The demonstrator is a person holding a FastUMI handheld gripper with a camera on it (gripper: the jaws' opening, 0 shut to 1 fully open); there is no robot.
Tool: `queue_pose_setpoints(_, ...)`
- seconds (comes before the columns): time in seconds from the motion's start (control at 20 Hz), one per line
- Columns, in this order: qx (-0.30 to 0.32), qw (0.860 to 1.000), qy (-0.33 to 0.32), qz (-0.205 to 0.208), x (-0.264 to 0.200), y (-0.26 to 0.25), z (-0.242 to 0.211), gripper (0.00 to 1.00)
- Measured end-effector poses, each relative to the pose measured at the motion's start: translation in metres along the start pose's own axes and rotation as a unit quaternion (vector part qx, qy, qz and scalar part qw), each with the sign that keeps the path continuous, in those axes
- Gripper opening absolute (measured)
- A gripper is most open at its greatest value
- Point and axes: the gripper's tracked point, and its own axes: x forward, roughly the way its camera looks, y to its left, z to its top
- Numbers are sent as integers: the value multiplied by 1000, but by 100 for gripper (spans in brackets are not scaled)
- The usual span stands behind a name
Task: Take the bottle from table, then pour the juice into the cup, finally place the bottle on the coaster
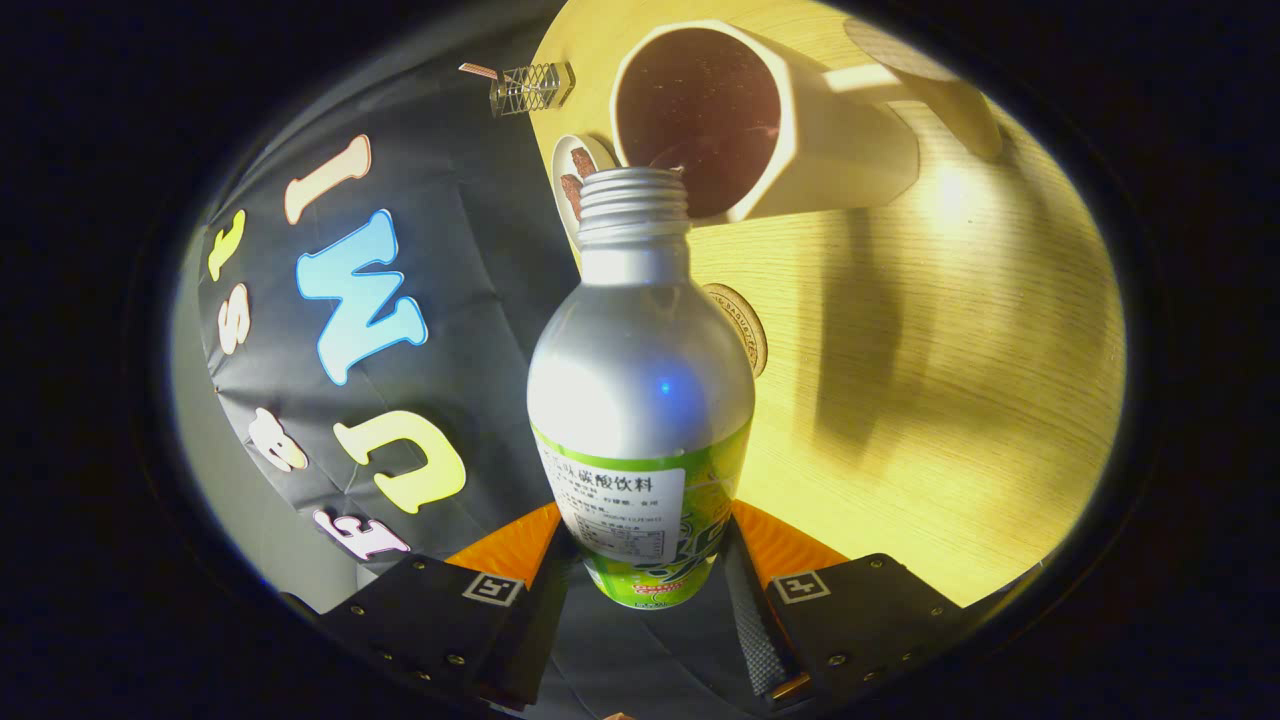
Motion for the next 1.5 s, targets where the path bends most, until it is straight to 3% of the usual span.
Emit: queue_pose_setpoints(1.5,70,997,6,24,-9,21,-2,75)
